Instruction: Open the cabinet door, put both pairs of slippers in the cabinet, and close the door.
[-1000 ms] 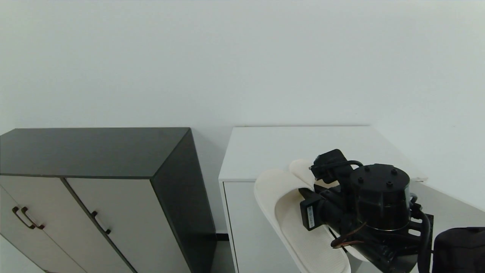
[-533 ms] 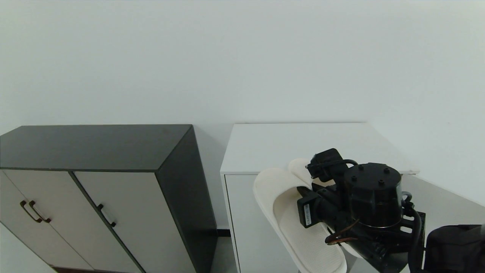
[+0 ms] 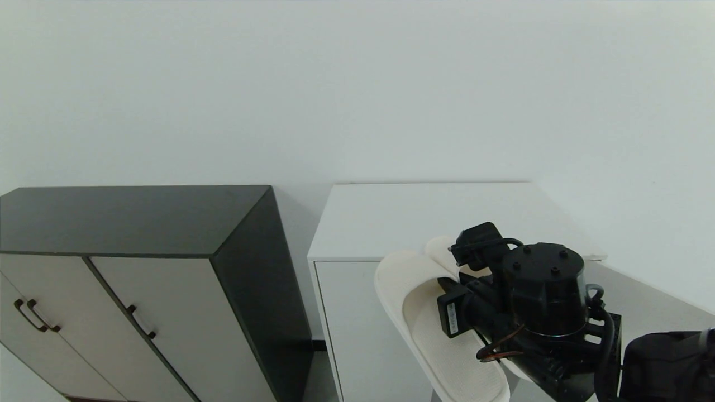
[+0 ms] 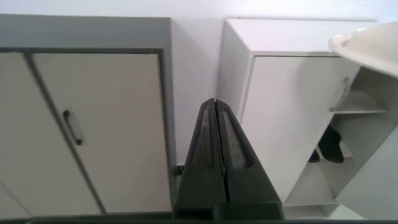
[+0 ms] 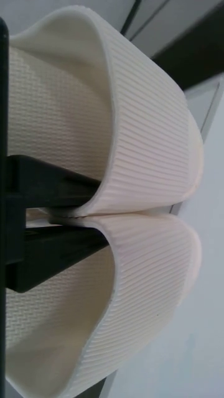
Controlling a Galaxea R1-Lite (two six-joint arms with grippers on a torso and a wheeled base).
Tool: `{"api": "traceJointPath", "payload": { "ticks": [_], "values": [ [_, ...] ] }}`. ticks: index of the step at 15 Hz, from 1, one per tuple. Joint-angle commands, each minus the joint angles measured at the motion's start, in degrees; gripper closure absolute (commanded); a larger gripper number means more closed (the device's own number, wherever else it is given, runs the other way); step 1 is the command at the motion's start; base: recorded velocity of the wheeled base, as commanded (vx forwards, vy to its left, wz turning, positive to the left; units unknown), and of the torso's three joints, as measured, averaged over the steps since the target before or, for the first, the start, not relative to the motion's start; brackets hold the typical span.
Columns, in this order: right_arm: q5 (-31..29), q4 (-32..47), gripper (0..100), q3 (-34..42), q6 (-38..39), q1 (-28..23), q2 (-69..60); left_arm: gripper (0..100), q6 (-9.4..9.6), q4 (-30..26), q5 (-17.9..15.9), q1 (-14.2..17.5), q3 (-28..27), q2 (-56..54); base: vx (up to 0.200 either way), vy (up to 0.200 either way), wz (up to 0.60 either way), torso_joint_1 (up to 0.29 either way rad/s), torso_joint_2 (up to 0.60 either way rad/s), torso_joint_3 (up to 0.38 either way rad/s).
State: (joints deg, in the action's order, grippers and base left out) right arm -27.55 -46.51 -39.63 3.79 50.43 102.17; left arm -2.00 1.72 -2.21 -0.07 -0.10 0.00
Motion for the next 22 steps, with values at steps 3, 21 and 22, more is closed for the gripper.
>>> {"api": "traceJointPath", "payload": {
  "ticks": [3, 21, 22],
  "values": [
    [0.04, -0.07, 100, 0.26, -0.01, 0.19, 0.14, 100, -0.02, 0.04, 0.01, -0.01, 0.01, 0.0, 0.0, -0.2, 0.0, -0.001, 0.0, 0.001],
    [0.04, -2.71, 100, 1.84, -0.54, 0.81, 0.14, 100, -0.29, 0.04, 0.01, -0.01, 0.01, 0.0, 0.0, -0.122, 0.0, 0.001, 0.0, 0.0],
    [0.13, -2.89, 100, 1.84, -0.28, 1.34, 0.14, 100, -0.29, 0.04, 0.01, -0.01, 0.01, 0.09, 0.0, 0.0, 0.0, 0.0, 0.0, 0.0]
  ]
}}
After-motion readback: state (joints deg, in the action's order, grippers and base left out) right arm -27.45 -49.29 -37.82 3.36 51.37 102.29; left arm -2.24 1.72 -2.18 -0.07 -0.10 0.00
